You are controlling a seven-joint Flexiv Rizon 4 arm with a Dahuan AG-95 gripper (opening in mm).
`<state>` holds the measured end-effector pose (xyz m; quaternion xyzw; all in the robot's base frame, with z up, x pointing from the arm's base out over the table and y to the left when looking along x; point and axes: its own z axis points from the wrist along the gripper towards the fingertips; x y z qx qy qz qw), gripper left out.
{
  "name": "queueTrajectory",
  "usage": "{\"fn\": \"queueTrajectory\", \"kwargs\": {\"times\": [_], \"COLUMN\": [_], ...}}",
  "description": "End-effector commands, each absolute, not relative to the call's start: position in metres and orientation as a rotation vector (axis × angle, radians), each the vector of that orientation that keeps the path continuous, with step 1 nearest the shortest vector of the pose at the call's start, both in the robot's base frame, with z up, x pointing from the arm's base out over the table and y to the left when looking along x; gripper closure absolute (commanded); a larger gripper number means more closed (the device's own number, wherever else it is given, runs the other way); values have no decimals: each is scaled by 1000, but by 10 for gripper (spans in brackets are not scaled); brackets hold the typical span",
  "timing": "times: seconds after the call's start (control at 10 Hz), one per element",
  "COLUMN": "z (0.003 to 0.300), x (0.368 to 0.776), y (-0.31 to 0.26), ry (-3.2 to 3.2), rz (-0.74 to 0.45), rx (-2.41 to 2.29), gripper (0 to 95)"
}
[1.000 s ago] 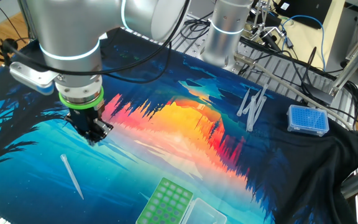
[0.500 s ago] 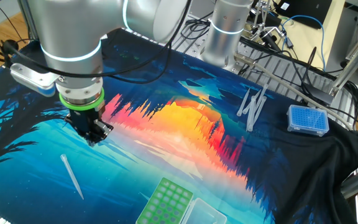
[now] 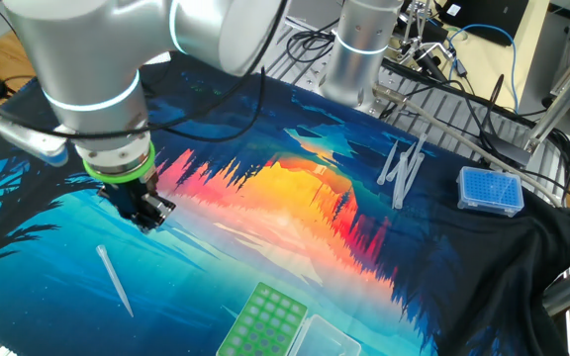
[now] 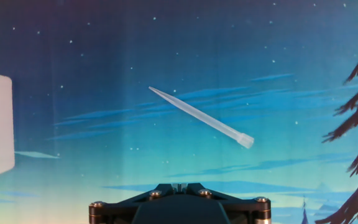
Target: Insert a large pipette tip into the holder for large pipette tips
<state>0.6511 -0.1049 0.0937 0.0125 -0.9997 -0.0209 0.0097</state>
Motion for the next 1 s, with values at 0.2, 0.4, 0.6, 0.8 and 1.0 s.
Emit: {"fn": "queueTrajectory", "kwargs": {"times": [0.2, 0.4, 0.6, 0.8, 1.0], "z": [90, 78, 67, 66, 66], "x": [655, 681, 708, 715, 714], "y": [-106, -115, -126, -130, -130], "ry": [-3140, -3149, -3145, -3147, -3129], "rz": [-42, -40, -37, 17, 60], "rx": [-16, -37, -56, 21, 255], "gripper": [950, 950, 950, 950, 950]}}
